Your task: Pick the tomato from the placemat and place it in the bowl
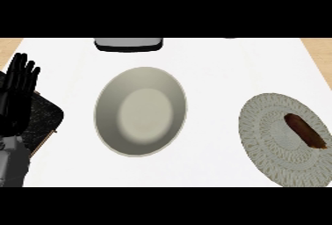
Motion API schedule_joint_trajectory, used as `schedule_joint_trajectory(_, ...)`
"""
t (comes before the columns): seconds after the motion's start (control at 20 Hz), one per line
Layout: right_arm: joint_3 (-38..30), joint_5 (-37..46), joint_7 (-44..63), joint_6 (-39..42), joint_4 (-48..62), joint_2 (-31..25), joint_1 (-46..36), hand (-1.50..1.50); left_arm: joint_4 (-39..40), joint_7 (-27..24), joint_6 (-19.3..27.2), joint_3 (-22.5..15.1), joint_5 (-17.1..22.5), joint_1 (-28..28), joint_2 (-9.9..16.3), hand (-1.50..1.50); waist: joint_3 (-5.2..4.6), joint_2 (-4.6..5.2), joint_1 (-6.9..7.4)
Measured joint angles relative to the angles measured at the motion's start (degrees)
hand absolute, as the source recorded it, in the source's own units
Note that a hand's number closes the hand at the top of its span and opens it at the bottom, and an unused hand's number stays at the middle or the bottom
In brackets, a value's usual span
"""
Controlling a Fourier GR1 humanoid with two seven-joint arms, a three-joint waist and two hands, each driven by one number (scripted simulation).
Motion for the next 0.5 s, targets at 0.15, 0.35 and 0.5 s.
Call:
schedule_joint_trajectory(0.15,-0.46,-5.39,6.88,4.58,-4.77,4.19,-2.47,1.50,-0.10,0.30,-0.19,0.27,0.29,-0.08,0.13,0.00,-0.02,-0.08,-0.09)
schedule_joint_trajectory(0.35,0.14,-11.75,19.00,9.39,-9.81,9.39,-7.38,1.50,0.12,-0.02,-0.05,-0.22,-0.12,-0.19,-0.47,0.00,-0.03,-0.05,0.01)
schedule_joint_trajectory(0.5,1.99,-15.29,28.98,10.52,-13.01,14.20,-11.20,1.50,0.23,0.73,-0.35,0.19,0.11,-0.75,0.15,0.00,-0.04,-0.05,0.11)
